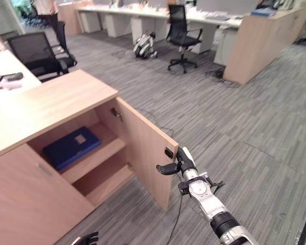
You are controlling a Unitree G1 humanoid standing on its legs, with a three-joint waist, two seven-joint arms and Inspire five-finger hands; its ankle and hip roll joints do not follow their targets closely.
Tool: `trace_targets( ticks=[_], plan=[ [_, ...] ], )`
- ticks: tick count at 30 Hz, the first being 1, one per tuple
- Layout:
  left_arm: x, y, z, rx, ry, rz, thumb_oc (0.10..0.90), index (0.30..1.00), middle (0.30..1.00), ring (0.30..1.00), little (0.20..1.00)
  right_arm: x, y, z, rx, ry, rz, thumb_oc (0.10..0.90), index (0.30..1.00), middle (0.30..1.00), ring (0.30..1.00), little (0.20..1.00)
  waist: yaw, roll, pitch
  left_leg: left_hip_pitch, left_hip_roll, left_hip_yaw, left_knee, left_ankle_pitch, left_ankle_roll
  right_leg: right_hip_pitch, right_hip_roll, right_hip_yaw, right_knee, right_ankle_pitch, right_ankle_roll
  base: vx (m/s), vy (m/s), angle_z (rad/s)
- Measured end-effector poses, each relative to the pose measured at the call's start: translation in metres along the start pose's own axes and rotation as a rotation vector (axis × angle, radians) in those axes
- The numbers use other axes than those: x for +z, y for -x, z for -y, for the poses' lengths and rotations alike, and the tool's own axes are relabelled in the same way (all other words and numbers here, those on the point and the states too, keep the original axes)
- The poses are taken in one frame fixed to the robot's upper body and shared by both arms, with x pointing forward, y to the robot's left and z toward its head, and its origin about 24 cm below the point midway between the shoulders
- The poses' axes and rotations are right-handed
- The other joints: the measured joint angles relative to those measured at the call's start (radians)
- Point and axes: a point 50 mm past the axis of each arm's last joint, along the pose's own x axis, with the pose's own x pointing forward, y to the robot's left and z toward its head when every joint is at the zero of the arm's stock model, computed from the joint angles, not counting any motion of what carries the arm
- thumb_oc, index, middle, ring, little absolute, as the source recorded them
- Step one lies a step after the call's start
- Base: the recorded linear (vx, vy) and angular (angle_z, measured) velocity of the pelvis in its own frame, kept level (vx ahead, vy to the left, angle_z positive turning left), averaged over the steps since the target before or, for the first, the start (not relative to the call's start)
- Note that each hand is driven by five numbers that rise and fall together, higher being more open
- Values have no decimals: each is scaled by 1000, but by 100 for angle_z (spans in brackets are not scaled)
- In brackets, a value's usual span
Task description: Put the empty folder in the office cabinet
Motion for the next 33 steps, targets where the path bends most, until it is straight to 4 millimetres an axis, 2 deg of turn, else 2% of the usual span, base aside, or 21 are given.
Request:
trace_targets(
  ticks=[1, 2, 3, 5, 7, 8, 9, 11, 12, 13, 15, 17, 19, 20, 22, 25, 26, 27, 30, 32, 33],
  plan=[
    [14, -4, 1, -6, -19, 23, 800, 900, 900, 900, 900, 0, 1, 0, 13, 18, 0, 800, 900, 900, 900, 900, -3, -21, 15, -42, -18, 50, 6, 81, -63, -3, -34, -69, -2, 11, -17, -208, 100, 143],
    [25, -7, -3, 2, -28, 44, 800, 900, 900, 900, 900, 10, -4, -7, 52, 41, 22, 800, 900, 900, 900, 900, -11, -50, 39, -74, 27, 337, 74, -6, -1, -14, -68, -127, -8, 16, -36, -167, 88, 131],
    [23, -7, -7, 13, -20, 37, 800, 900, 900, 900, 900, 16, -6, -12, 87, 62, 37, 800, 900, 900, 900, 900, -9, -66, 47, -69, 79, 467, 132, -47, 16, -13, -78, -155, -7, 21, -38, -58, 86, 94],
    [22, -7, -12, 24, -53, 26, 800, 900, 900, 900, 900, 28, -1, -20, 160, 102, 74, 800, 900, 900, 900, 900, -21, -77, 47, -46, 153, 546, 258, -102, -5, 8, -97, -216, -7, 17, -35, 22, 65, 89],
    [13, -5, -15, 18, -115, 3, 800, 900, 900, 900, 900, 40, 2, -36, 291, 113, 131, 800, 900, 900, 900, 900, -50, -77, 32, 4, 172, 504, 262, -116, -18, 36, -109, -273, -7, -4, -8, 32, 207, 152],
    [6, -3, -11, -12, -150, -17, 800, 900, 900, 900, 900, 54, 5, -70, 458, 92, 199, 800, 900, 900, 900, 900, -32, -70, 18, 63, 109, 503, 244, -190, 18, 77, -138, -381, 15, -7, 70, -32, 217, 215],
    [8, -3, -10, -17, -166, -8, 800, 900, 900, 900, 900, 65, 5, -87, 532, 90, 242, 800, 900, 900, 900, 900, -9, -62, 6, 67, 82, 494, 172, -216, 100, 69, -140, -399, 74, -28, 76, -15, 170, 205],
    [16, -4, -15, -4, -166, 29, 800, 900, 900, 900, 900, 84, 1, -115, 628, 86, 302, 800, 900, 900, 900, 900, 59, -103, -11, 48, 53, 447, 154, -203, 116, 39, -197, -396, 170, -46, 83, 10, 199, 131],
    [20, -4, -24, 18, -179, 37, 800, 900, 900, 900, 900, 117, -3, -136, 700, 80, 411, 800, 900, 900, 900, 900, 109, -145, -15, 34, 10, 400, 144, -195, 134, 19, -244, -353, 240, -54, 95, -9, 230, 114],
    [15, -2, -32, 39, -181, 18, 800, 900, 900, 900, 900, 143, -5, -152, 749, 91, 495, 800, 900, 900, 900, 900, 139, -147, -14, 33, -1, 393, 142, -192, 143, -1, -276, -332, 325, -53, 96, -18, 193, 102],
    [9, -1, -43, 64, -205, -24, 800, 900, 900, 900, 900, 179, -4, -172, 766, 72, 619, 800, 900, 900, 900, 900, 135, -146, -3, 25, -7, 387, 165, -194, 153, -54, -366, -342, 530, -43, 85, 21, 75, 84],
    [11, 1, -59, 115, -227, -34, 800, 900, 900, 900, 900, 209, 2, -179, 765, 48, 745, 800, 900, 900, 900, 900, 160, -138, 6, 35, -21, 306, 140, -210, 199, -106, -310, -191, 572, -95, 164, 66, 83, 123],
    [22, -1, -66, 158, -231, -8, 800, 900, 900, 900, 900, 211, 3, -176, 750, 45, 764, 800, 900, 900, 900, 900, 145, -138, 6, 41, -46, 221, 84, -180, 200, -115, -220, -23, 496, -137, 191, 113, 6, 145],
    [22, -1, -66, 160, -239, -7, 800, 900, 900, 900, 900, 209, 2, -175, 751, 53, 756, 800, 900, 900, 900, 900, 150, -138, 6, 45, -64, 201, 60, -169, 204, -128, -205, 0, 459, -137, 190, 186, -47, 145],
    [15, -1, -61, 154, -245, -36, 800, 900, 900, 900, 900, 186, -1, -167, 731, 50, 687, 800, 900, 900, 900, 900, 122, -123, 15, 66, -90, 98, 5, -157, 204, -122, -139, 97, 265, -149, 159, 137, -41, 122],
    [10, 0, -59, 141, -264, -56, 800, 900, 900, 900, 900, 149, -7, -150, 685, 59, 565, 800, 900, 900, 900, 900, 102, -133, 18, 73, -109, 29, -33, -133, 216, -136, -128, 133, 128, -102, 149, 77, 10, 86],
    [7, 0, -57, 134, -275, -68, 800, 900, 900, 900, 900, 124, -8, -138, 632, 25, 482, 800, 900, 900, 900, 900, 69, -135, 19, 70, -115, -10, -42, -123, 216, -129, -126, 161, 101, -77, 148, 72, 14, 106],
    [0, 2, -56, 121, -287, -86, 800, 900, 900, 900, 900, 77, -6, -124, 544, -21, 326, 800, 900, 900, 900, 900, 61, -153, 21, 78, -127, -18, -46, -120, 214, -135, -130, 169, 78, -39, 139, 80, 3, 99],
    [-15, 6, -56, 104, -290, -125, 800, 900, 900, 900, 900, 9, 4, -112, 417, -50, 79, 800, 900, 900, 900, 900, 53, -191, 21, 103, -162, -22, -46, -134, 193, -117, -144, 174, 71, 39, 106, 62, -1, 15],
    [-27, 8, -38, 58, -289, -147, 800, 900, 900, 900, 900, -77, 35, -85, 253, 35, -273, 800, 900, 900, 900, 900, 36, -164, 25, 106, -147, -5, -46, -150, 176, -91, -129, 177, 15, 34, 99, 49, -15, -25],
    [-28, 7, -33, 43, -285, -147, 800, 900, 900, 900, 900, -101, 51, -72, 225, 111, -386, 800, 900, 900, 900, 900, 16, -154, 29, 109, -141, -1, -46, -151, 171, -88, -122, 178, 3, 39, 96, 67, -33, -16]
  ],
)
